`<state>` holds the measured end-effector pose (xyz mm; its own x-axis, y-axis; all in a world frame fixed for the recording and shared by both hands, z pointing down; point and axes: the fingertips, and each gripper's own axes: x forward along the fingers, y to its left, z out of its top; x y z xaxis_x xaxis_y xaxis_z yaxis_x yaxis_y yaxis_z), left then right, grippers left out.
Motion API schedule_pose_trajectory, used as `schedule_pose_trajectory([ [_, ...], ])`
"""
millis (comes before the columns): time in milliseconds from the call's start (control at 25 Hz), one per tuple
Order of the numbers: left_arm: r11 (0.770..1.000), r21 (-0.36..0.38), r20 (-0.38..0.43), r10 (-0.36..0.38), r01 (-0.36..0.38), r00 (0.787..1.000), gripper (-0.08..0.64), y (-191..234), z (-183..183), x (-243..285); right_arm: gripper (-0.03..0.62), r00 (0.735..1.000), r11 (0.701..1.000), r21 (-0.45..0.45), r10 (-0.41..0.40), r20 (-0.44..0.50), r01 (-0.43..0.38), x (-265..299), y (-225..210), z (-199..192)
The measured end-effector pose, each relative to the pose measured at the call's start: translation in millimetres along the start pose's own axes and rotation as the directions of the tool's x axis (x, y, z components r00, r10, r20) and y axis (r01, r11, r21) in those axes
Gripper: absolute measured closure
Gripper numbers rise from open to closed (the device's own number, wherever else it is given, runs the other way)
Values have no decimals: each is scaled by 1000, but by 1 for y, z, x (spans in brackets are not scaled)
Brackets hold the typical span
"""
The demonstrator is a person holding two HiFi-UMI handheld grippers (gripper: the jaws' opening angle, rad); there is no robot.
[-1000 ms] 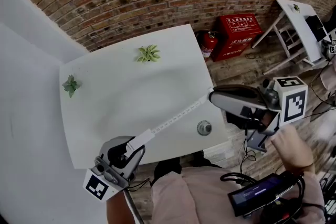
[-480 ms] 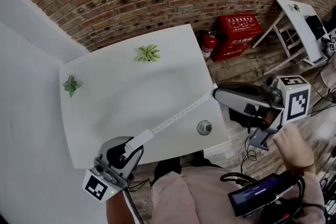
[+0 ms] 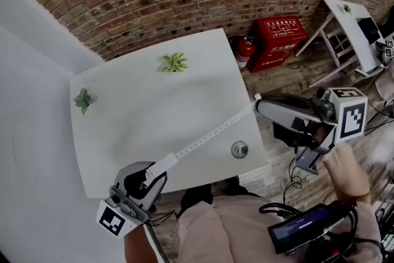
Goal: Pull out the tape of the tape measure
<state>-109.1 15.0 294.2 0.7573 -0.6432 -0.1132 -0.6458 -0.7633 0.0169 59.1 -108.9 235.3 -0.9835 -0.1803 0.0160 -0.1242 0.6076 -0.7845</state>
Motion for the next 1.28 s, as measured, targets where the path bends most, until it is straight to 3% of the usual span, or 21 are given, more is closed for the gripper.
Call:
schedule_pose_trajectory([
  [1280,999,-5,-1,41,-41,999,465,8,5,-15,561,998,999,-13,-40,54,41,-22,-5,23],
])
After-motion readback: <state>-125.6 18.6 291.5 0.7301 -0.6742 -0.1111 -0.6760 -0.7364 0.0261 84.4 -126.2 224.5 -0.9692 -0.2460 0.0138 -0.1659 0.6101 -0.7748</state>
